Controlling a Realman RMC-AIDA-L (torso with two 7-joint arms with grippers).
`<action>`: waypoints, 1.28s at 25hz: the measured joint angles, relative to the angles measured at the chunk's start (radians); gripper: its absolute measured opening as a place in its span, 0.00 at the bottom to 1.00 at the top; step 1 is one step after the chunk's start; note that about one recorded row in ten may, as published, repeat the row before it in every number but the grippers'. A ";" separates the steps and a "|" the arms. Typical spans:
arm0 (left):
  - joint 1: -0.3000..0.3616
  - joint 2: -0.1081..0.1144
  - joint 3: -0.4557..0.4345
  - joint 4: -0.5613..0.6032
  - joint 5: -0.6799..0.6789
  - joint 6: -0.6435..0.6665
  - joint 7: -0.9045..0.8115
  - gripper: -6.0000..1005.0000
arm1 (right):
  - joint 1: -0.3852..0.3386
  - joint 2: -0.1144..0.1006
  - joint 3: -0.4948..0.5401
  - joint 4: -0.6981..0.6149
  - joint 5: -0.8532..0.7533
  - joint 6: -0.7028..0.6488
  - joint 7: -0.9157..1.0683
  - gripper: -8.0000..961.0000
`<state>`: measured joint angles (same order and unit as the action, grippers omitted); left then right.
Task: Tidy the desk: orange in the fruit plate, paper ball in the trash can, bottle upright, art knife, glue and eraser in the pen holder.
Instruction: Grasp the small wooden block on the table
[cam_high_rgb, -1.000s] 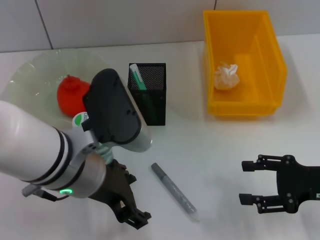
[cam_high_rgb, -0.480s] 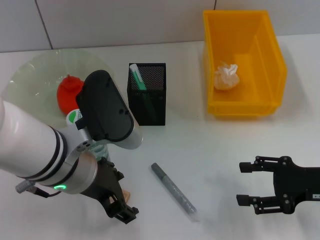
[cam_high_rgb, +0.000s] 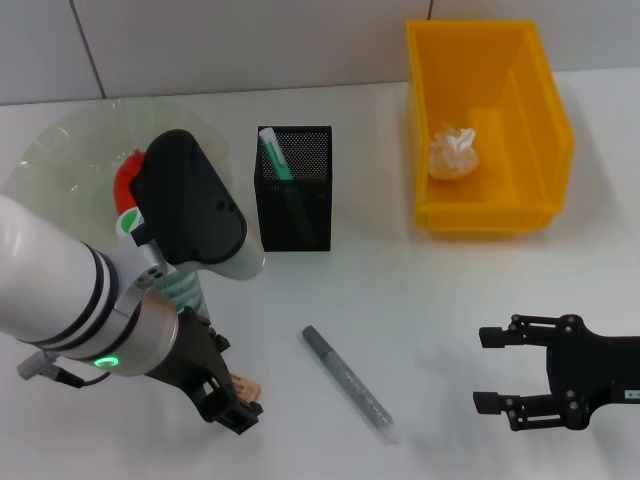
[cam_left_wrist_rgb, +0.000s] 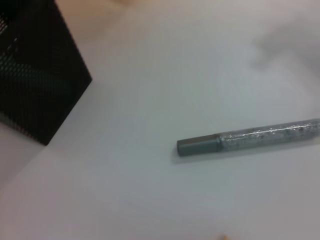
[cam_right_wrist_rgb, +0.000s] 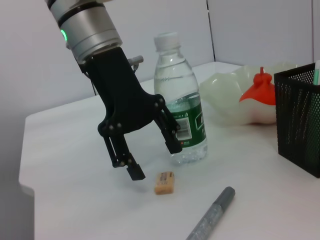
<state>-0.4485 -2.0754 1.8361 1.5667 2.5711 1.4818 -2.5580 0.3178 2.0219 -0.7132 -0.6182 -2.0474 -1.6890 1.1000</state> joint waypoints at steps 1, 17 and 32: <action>-0.004 0.000 -0.006 -0.009 0.000 0.000 -0.010 0.84 | 0.001 0.000 0.000 0.000 -0.003 0.001 0.001 0.82; -0.031 -0.003 -0.004 -0.036 -0.009 0.000 -0.126 0.84 | 0.004 0.005 0.000 0.001 -0.018 0.013 0.006 0.82; -0.038 -0.004 0.013 -0.071 -0.004 -0.017 -0.188 0.84 | 0.012 0.004 0.000 0.011 -0.028 0.017 0.001 0.82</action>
<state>-0.4863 -2.0796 1.8489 1.4958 2.5668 1.4649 -2.7461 0.3294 2.0263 -0.7133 -0.6072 -2.0750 -1.6719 1.1014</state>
